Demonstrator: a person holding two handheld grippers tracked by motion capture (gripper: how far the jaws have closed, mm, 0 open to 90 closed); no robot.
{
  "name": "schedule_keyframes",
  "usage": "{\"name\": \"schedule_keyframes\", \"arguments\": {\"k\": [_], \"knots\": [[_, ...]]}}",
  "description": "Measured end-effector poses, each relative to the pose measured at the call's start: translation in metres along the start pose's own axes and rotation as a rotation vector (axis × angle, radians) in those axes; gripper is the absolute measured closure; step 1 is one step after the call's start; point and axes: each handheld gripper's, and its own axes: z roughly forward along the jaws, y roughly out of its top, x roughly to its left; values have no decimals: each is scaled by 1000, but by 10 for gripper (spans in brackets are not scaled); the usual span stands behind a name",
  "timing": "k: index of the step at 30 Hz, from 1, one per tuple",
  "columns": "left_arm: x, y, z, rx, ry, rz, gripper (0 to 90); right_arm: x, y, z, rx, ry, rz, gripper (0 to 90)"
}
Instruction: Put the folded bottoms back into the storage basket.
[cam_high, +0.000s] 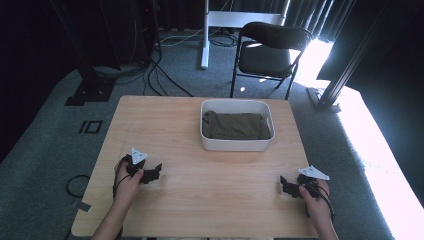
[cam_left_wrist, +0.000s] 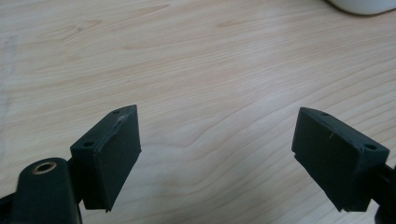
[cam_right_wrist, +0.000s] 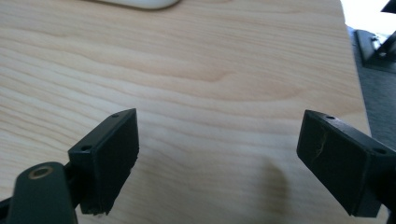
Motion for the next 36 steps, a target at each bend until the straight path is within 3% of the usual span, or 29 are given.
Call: {"name": "schedule_keyframes", "arguments": {"k": [4,6,10,13,17,36], "knots": [[3,-7,0,13,11,-7,170,-2,-3,-2,9,-10,19,128],[6,-14,-1,27,12,-16,170,-1,-6,-4,31,-24,54,124],[12,-25,-3,69,46,-35,170,2,-8,-6,60,-49,24,123],[20,-31,-6,69,72,-89,154,2,-9,-7,69,-35,53,123],[22,-33,-7,73,81,-121,154,1,-10,-7,77,-39,94,124],[20,-33,-6,90,141,-181,74,1,-10,-7,75,-42,94,121]]}}
